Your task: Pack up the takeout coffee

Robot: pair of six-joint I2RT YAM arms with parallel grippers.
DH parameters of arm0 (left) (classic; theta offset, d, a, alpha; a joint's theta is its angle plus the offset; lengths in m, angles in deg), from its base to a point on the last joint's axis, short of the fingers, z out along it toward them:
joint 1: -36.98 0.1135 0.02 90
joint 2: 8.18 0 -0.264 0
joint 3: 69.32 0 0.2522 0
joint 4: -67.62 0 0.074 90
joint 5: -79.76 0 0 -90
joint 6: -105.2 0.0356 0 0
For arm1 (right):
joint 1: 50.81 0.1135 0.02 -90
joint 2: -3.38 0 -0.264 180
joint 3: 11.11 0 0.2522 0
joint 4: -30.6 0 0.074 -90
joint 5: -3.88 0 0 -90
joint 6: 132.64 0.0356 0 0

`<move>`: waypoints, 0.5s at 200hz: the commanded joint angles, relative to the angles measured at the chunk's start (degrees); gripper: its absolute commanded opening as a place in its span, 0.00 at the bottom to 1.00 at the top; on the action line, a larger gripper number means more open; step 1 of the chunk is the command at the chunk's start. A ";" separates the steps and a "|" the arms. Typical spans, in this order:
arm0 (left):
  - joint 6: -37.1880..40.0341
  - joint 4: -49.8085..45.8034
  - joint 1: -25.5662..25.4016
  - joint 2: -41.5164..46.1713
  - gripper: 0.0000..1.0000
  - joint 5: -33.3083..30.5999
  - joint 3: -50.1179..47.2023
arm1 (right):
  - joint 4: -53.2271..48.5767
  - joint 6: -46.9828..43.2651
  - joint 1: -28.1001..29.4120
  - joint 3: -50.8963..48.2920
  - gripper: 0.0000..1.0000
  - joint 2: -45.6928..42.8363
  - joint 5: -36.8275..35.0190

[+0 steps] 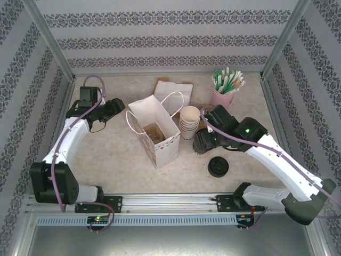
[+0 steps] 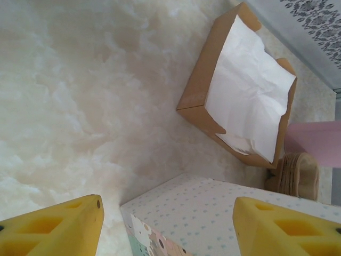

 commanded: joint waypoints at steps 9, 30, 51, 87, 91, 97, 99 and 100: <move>-1.44 3.41 -0.50 -2.85 0.64 1.37 0.67 | -4.89 0.48 0.96 5.62 0.69 -1.30 0.52; -1.35 4.19 -1.71 -4.48 0.63 1.64 0.04 | -5.04 -0.46 1.00 8.33 0.69 -1.77 0.60; -1.68 4.48 -2.52 -5.83 0.63 2.06 -0.66 | -5.05 -1.10 0.98 10.36 0.68 -2.50 0.17; -1.88 5.06 -4.08 -6.24 0.62 2.80 -2.08 | -5.66 -1.93 0.98 14.31 0.69 -3.38 -0.50; -1.88 5.06 -4.23 -6.24 0.62 2.85 -2.24 | -5.66 -2.12 1.03 14.70 0.69 -3.46 -0.51; -1.81 5.04 -4.47 -6.17 0.62 2.90 -2.52 | -5.62 -2.18 0.99 15.32 0.69 -3.63 -0.54; -1.80 5.02 -4.53 -6.19 0.62 2.90 -2.66 | -5.59 -2.27 0.97 15.54 0.68 -3.70 -0.48; -1.79 5.05 -4.59 -6.17 0.62 2.88 -2.69 | -5.58 -2.36 0.96 15.63 0.69 -3.69 -0.47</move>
